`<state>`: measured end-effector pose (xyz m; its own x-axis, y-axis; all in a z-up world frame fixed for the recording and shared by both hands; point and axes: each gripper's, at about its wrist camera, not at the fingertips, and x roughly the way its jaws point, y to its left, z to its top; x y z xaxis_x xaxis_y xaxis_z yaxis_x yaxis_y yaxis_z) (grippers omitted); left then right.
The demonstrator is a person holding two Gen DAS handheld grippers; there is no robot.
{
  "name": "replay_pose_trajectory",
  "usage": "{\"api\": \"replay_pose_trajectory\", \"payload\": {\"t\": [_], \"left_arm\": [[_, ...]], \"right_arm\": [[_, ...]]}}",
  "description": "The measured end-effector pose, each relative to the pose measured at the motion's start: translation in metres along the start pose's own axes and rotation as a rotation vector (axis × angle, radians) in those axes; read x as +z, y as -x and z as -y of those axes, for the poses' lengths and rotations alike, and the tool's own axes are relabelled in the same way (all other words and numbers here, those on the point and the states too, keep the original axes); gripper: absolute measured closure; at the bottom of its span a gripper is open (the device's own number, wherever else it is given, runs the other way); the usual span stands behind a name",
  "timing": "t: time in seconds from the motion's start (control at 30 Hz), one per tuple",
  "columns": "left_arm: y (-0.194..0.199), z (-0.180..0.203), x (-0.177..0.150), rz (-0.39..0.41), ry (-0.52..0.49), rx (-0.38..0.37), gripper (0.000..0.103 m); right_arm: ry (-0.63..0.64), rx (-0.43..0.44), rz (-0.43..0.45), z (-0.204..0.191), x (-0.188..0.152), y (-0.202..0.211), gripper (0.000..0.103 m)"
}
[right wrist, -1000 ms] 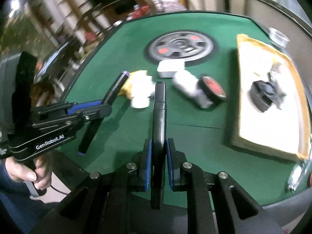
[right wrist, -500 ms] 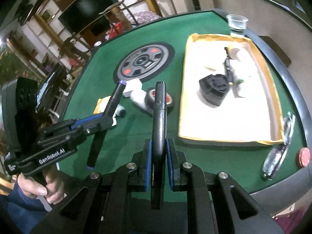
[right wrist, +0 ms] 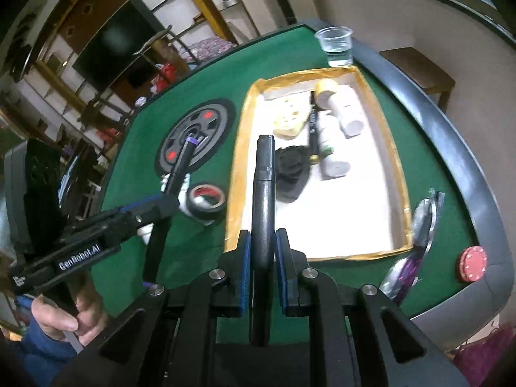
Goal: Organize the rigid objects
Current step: 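Carry both black markers in the left and right grippers to the tray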
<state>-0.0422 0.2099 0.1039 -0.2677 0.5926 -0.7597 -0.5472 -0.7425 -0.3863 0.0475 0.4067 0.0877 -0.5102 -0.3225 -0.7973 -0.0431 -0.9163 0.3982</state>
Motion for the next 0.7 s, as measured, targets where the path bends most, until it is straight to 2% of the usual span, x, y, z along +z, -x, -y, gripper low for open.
{"api": "replay_pose_trajectory", "payload": {"t": [0.1, 0.37, 0.7], "left_arm": [[-0.008, 0.006, 0.013, -0.004, -0.008, -0.013, 0.091], [-0.037, 0.017, 0.040, -0.004, 0.008, 0.013, 0.091], [-0.085, 0.012, 0.057, -0.047, 0.053, 0.091, 0.091]], "right_arm": [[-0.013, -0.021, 0.009, 0.014, 0.011, 0.000, 0.090], [-0.043, -0.061, -0.005, 0.050, 0.041, -0.014, 0.090], [-0.055, -0.134, -0.028, 0.077, 0.073, -0.041, 0.090]]}}
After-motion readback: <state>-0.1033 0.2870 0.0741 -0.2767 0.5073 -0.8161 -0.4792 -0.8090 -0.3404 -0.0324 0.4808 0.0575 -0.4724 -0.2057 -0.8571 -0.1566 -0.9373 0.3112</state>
